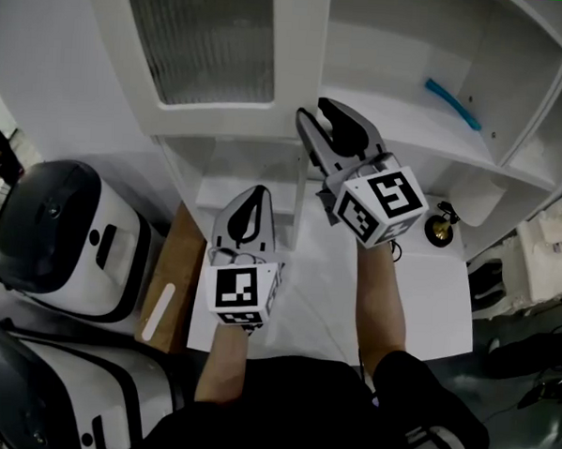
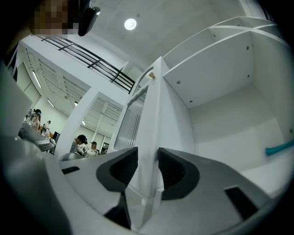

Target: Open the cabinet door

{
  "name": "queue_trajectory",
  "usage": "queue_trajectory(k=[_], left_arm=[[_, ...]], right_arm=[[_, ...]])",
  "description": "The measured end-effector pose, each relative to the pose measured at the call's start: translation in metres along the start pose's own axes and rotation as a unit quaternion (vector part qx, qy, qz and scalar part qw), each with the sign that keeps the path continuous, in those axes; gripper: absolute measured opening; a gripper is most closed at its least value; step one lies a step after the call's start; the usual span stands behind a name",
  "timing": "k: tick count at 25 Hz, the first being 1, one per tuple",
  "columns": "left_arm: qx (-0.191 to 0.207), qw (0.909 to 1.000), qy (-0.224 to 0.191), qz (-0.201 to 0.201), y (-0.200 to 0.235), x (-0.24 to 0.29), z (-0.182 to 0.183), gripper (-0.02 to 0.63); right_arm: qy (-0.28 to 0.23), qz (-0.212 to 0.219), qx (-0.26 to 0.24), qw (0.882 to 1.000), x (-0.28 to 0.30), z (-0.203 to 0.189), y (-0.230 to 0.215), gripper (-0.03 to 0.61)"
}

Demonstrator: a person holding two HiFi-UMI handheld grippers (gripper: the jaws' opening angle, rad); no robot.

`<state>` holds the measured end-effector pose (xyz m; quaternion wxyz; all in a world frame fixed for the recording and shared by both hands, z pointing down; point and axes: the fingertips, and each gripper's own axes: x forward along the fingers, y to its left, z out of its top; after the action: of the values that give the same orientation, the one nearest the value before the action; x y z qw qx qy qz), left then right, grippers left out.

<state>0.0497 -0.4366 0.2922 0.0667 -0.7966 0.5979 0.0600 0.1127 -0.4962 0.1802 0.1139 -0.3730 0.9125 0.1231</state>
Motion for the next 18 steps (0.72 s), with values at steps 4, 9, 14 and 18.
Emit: queue_trajectory(k=[4, 9, 14, 18], left_arm=[[-0.002, 1.0, 0.0, -0.007, -0.003, -0.001, 0.004, 0.014], [0.006, 1.0, -0.002, -0.005, 0.001, -0.01, 0.01, 0.013], [0.008, 0.9999, -0.007, -0.009, 0.0, -0.018, 0.017, 0.014], [0.008, 0.9997, -0.013, -0.018, -0.005, -0.029, 0.021, 0.014]], right_arm=[[-0.008, 0.017, 0.011, 1.0, -0.004, 0.001, 0.0, 0.145], [-0.022, 0.046, 0.031, 0.998, -0.015, 0.006, 0.004, 0.098], [-0.024, 0.059, 0.026, 0.998, -0.024, 0.011, 0.017, 0.098], [-0.03, 0.06, 0.034, 0.997, -0.033, 0.015, 0.029, 0.098]])
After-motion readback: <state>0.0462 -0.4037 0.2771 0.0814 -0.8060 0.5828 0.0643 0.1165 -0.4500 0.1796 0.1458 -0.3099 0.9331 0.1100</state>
